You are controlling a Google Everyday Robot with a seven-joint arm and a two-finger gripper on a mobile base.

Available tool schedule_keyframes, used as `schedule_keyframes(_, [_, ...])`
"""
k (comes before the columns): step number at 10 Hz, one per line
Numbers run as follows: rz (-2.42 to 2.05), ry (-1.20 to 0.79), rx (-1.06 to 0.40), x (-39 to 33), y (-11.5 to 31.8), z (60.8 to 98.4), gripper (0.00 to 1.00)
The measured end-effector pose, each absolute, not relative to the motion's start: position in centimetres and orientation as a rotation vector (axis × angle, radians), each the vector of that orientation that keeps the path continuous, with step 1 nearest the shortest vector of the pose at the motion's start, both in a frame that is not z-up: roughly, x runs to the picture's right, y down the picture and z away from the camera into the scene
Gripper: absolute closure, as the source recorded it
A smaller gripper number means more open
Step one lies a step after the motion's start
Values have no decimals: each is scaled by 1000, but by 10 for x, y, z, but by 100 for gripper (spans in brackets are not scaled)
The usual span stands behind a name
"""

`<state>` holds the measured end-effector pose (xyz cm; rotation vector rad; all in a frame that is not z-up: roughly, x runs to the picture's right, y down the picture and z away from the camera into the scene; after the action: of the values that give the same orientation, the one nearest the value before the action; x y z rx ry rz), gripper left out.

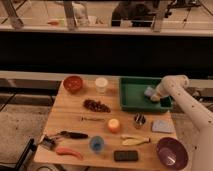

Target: Wipe tray with sponge

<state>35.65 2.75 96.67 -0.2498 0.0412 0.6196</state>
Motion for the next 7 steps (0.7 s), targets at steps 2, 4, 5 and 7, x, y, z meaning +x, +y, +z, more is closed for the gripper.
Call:
schedule_keyframes(2, [616, 48, -239, 355, 11, 979, 90])
schedule_keyframes(4, [615, 61, -226, 357, -7, 991, 88])
schedule_keyframes(5, [615, 68, -221, 360, -10, 992, 85])
schedule_keyframes(7, [594, 77, -221, 360, -7, 994, 85])
